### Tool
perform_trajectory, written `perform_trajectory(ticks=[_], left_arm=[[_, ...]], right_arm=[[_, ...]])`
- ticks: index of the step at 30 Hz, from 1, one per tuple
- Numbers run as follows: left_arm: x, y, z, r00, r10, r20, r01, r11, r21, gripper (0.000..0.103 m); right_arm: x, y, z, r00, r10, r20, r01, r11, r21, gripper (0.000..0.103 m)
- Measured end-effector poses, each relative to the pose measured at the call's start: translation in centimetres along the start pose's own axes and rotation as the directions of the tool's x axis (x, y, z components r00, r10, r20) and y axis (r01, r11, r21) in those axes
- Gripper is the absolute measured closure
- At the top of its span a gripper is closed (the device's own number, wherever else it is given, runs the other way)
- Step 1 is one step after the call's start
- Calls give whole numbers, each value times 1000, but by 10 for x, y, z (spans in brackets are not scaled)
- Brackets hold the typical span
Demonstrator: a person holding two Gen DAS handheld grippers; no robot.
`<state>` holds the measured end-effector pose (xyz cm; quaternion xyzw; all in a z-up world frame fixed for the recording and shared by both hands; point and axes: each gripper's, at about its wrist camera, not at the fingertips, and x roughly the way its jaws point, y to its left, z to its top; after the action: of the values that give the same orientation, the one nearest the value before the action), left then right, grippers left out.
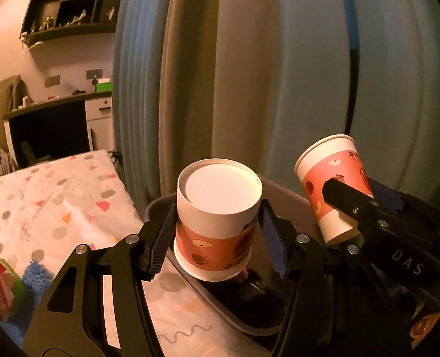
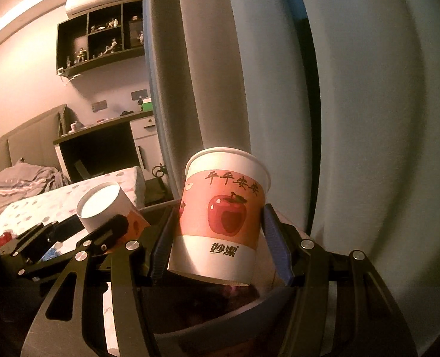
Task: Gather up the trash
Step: 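Carry the orange cup in the left tool while the right tool carries the apple cup over the bin, then open the left tool over the gray bin while the right tool releases the apple cup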
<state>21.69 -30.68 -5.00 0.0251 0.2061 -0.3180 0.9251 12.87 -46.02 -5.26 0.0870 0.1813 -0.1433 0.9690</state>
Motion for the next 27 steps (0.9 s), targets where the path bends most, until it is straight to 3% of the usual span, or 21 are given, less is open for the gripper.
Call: perform_trajectory(ticks=[27], left_arm=[[26,-5,-14,994,-87,-66,87,996,4,47]], right_arm=[[20,5,12,1000,-5,-27,5,1000,11,44]])
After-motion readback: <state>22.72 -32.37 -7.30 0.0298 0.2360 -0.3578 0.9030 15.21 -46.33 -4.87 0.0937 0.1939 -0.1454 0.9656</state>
